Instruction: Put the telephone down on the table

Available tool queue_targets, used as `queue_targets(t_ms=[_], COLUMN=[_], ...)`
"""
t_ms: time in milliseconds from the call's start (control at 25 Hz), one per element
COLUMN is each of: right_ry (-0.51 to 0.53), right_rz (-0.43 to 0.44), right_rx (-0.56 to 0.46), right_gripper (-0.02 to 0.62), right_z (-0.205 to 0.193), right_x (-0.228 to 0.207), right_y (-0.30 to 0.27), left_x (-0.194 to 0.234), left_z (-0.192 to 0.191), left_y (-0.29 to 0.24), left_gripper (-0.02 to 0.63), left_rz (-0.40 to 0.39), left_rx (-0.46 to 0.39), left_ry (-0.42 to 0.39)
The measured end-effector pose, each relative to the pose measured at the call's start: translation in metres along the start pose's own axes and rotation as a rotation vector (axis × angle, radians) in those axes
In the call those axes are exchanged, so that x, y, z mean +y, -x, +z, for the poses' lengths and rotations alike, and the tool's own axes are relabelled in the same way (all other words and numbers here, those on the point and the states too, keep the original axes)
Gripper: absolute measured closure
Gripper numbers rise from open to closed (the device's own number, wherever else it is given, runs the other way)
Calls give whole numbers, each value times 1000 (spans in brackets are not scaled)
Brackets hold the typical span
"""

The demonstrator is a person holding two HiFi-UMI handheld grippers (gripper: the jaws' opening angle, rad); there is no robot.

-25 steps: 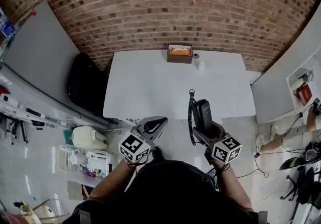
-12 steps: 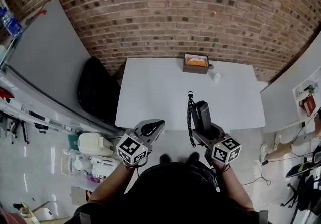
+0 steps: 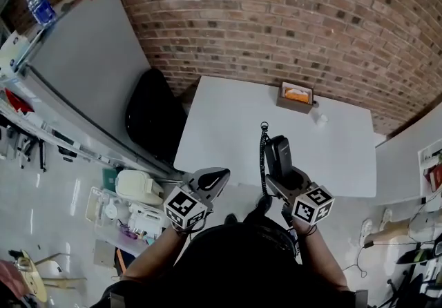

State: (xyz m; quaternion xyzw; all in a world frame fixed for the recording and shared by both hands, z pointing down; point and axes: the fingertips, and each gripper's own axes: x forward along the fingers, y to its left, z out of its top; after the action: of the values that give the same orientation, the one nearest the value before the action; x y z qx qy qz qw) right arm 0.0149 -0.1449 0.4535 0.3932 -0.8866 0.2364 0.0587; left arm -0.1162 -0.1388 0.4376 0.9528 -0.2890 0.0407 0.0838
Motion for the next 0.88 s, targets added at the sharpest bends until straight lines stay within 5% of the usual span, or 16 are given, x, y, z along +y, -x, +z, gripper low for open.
queue_targets(t_ms=[360, 880], right_ry=[9, 3], right_rz=[89, 78], right_rx=[35, 18], right_gripper=[325, 324], right_z=[12, 66], right_x=[-18, -134], right_y=[-40, -34], left_x=[29, 47], left_z=[-5, 28], left_y=[-21, -149], left_gripper=[598, 598], left_rz=[59, 31], left_rx=[6, -5], left_ry=[21, 23])
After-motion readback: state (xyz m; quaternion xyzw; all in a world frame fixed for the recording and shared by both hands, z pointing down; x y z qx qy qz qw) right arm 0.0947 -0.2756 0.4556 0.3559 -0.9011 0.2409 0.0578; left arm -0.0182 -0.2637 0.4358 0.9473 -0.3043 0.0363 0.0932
